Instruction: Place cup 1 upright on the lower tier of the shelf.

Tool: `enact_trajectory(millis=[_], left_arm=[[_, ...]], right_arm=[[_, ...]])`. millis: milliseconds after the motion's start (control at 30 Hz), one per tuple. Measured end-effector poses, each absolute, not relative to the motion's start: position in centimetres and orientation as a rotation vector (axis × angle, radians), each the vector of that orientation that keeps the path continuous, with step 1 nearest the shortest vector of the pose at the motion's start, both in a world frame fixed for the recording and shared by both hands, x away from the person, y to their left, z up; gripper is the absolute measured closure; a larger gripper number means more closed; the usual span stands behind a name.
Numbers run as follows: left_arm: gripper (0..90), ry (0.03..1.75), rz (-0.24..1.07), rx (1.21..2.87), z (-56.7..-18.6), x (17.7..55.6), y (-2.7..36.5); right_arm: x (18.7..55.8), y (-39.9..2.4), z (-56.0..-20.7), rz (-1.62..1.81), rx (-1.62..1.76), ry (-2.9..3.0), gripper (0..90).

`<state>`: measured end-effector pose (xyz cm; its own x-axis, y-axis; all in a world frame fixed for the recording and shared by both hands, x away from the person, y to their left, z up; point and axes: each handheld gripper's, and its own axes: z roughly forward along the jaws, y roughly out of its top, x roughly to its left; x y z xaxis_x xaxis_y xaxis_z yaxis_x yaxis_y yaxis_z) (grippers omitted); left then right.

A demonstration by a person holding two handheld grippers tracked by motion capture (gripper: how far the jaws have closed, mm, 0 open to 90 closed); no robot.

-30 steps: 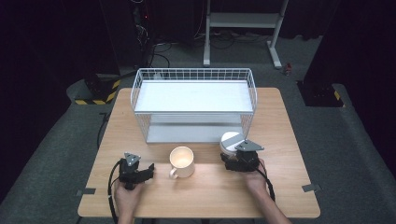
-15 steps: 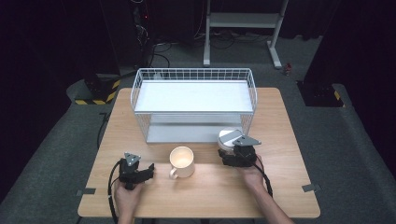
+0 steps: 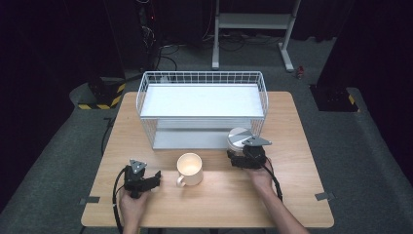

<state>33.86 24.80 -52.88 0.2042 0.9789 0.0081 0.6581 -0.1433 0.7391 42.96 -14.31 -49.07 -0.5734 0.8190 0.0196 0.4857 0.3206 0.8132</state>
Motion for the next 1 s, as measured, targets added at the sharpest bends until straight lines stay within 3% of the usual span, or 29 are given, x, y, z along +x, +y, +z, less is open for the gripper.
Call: enact_trajectory(millis=[1000], left_arm=[[20.4,1.52,0.681,1.877,-52.9,33.9,24.8]], right_arm=[[45.4,-12.8,-49.3,1.073,1.169,2.195,18.7]])
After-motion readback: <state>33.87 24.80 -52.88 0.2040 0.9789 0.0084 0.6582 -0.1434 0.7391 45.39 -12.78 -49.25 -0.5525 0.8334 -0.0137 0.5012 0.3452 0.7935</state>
